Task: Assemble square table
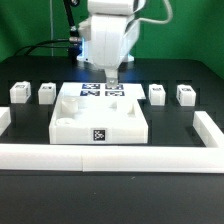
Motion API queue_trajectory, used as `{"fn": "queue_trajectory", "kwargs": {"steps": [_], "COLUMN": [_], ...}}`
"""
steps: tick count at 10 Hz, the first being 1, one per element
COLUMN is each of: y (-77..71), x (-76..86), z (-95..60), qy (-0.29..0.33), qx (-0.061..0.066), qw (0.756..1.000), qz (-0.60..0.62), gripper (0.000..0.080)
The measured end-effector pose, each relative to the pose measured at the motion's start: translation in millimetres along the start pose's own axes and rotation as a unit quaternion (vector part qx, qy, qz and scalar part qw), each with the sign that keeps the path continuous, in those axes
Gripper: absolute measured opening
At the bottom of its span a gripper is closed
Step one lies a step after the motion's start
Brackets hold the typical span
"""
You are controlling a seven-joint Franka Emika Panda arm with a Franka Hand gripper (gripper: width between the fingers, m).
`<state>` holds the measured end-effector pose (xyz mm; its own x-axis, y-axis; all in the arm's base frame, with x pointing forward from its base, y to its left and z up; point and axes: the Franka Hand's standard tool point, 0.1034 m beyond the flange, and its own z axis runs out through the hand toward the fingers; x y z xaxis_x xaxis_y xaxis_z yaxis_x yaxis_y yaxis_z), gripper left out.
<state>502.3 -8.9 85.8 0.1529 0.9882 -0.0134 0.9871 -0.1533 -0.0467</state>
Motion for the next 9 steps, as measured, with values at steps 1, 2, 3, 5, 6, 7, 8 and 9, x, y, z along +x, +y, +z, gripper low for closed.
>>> {"fn": "queue_trajectory", "kwargs": {"steps": [1,2,3,5,6,7,8,9], "y": [-2.1,-1.9,-1.9,-2.4,-1.9,-16.1,-35.6,-43.9], "x": [-5.2,-5.1,-5.4,-5.8,-7.5,-16.9,-29.4,-38.6], "z": [3.0,2.8,3.1,4.4,6.8,21.6,36.3,47.7], "qy": [0.001,0.000,0.000,0.000,0.001,0.003,0.004,0.007], "qx": [-0.001,-0.001,-0.001,0.001,-0.007,-0.020,-0.018,-0.020], "qw": [0.999,0.998,0.997,0.997,0.996,0.995,0.994,0.994], "qz": [-0.045,-0.067,-0.079,-0.078,-0.083,-0.097,-0.104,-0.107], "gripper": [0.0649,0.0649,0.0649,0.0649,0.0649,0.0649,0.0649,0.0649]}}
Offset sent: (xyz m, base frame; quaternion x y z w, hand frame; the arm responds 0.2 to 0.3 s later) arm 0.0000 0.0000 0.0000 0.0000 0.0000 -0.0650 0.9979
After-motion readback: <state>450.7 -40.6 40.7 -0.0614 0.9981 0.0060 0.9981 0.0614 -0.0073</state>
